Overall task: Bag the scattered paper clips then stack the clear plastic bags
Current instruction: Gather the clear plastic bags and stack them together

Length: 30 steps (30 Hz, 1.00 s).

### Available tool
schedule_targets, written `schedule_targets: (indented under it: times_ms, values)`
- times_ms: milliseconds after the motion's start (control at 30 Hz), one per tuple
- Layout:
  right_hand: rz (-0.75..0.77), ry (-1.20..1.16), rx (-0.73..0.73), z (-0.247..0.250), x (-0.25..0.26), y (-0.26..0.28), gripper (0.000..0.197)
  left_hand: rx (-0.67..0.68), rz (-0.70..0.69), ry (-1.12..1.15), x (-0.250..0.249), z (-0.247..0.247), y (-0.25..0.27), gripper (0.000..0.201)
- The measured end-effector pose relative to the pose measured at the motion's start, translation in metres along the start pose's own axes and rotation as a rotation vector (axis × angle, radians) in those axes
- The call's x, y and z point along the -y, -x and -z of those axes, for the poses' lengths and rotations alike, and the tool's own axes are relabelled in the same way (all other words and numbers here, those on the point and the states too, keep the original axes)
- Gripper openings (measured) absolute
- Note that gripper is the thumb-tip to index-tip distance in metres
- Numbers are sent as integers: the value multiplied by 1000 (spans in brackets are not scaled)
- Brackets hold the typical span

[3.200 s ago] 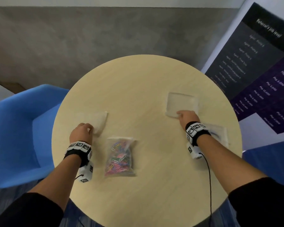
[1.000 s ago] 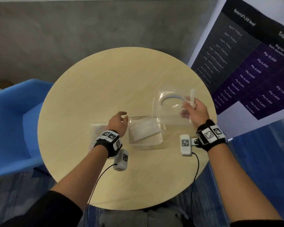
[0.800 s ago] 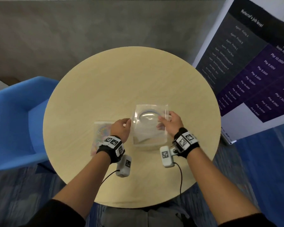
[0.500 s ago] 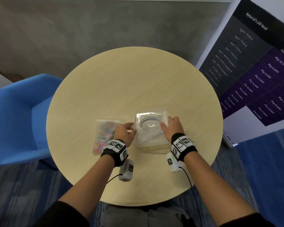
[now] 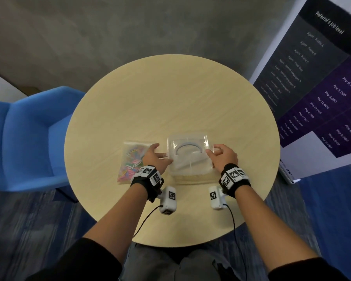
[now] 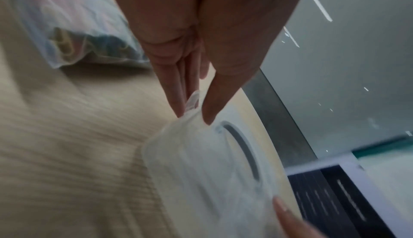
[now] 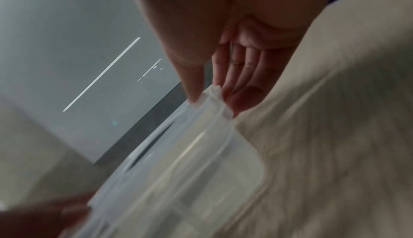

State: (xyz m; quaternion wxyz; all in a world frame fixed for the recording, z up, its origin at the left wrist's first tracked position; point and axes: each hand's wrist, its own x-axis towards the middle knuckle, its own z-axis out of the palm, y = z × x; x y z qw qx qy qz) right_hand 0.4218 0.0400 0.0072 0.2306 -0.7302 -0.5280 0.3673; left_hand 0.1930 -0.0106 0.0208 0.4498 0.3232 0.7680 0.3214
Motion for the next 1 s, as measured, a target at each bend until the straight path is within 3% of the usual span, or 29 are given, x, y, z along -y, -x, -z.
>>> schedule_targets:
  times_ms: [133, 233, 367, 433, 600, 733, 800, 900, 1000]
  values:
    - [-250, -264, 88, 1, -8, -2, 40, 13, 17, -79, 3, -2, -7, 52]
    - [-321, -340, 105, 0, -8, -3, 30, -49, 19, -42, 9, -6, -8, 40]
    - [-314, -331, 162, 2, -7, 2, 19, -16, 75, 28, 10, 0, -12, 30]
    - [-318, -323, 121, 1, -5, 6, 16, -24, 68, -2, 6, 2, -11, 27]
    - [-174, -184, -57, -6, 0, 22, 17, -120, -74, -311, -10, -4, -1, 8]
    - [-71, -70, -118, -10, 5, 26, 23, -93, -150, -502, -13, -8, 3, 18]
    - [10, -12, -140, -10, 2, 27, 28, -115, -169, -490, -12, -7, 3, 20]
    - [10, 90, -63, -8, 8, 28, 34, -80, -164, -437, -13, -3, 3, 22]
    - [-63, 270, 193, 23, 36, 13, 37, -45, -151, -388, -12, 2, -1, 33]
